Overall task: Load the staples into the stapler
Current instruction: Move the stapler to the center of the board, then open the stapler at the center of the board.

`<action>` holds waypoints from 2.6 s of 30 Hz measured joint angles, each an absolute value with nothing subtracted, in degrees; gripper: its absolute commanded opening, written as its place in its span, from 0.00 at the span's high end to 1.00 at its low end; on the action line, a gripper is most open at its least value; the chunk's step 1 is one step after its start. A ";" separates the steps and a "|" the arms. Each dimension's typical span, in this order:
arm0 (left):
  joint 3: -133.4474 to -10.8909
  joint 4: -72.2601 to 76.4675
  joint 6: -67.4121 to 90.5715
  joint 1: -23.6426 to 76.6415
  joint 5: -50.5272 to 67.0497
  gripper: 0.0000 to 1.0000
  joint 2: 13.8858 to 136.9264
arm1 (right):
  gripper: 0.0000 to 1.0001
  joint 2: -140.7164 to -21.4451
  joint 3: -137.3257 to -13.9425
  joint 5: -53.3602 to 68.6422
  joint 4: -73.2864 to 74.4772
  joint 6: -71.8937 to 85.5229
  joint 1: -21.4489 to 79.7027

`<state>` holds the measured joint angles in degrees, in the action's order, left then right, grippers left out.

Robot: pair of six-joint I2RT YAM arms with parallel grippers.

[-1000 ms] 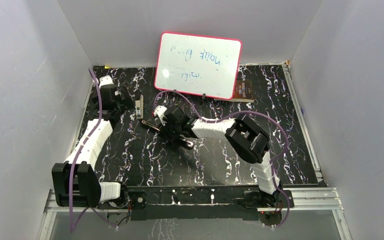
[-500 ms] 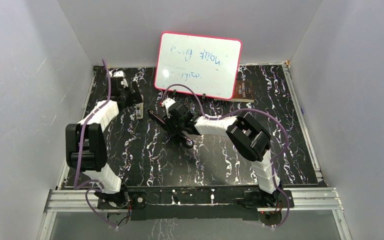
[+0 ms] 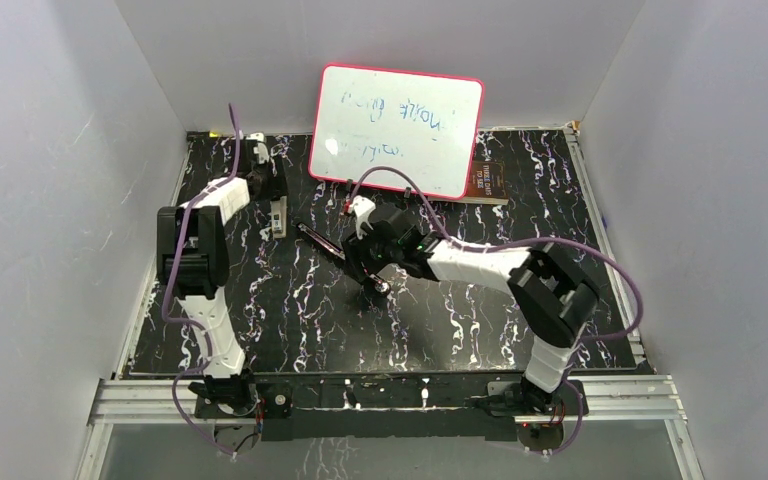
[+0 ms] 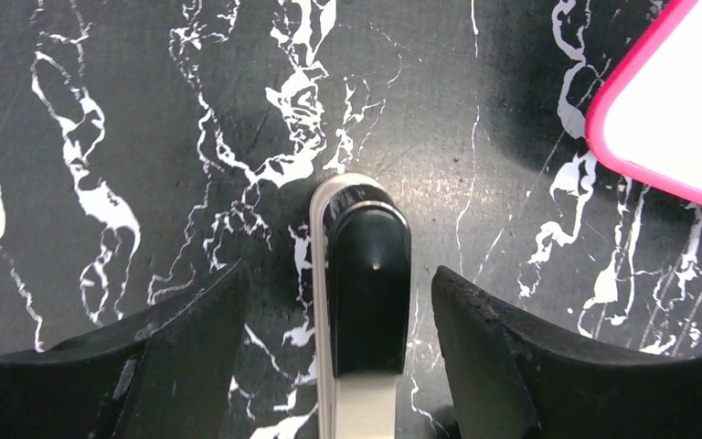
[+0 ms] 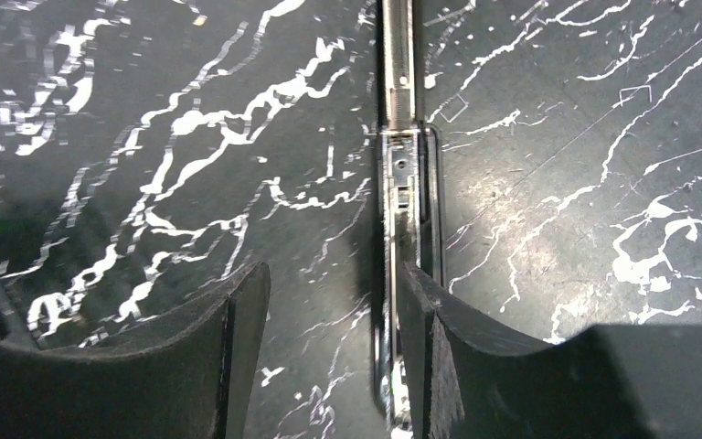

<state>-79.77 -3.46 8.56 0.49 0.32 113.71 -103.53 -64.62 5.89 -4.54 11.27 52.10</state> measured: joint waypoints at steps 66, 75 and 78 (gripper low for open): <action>-39.33 26.81 7.35 37.67 17.54 1.00 70.39 | 0.51 -76.36 -46.09 -1.32 -19.79 39.70 41.41; -39.35 27.00 7.29 37.91 16.84 1.00 71.81 | 0.61 -78.50 -47.16 -1.04 -19.09 38.74 41.71; -39.35 26.79 7.35 37.95 16.53 1.00 72.25 | 0.81 -79.42 -47.27 -0.36 -19.42 38.85 41.76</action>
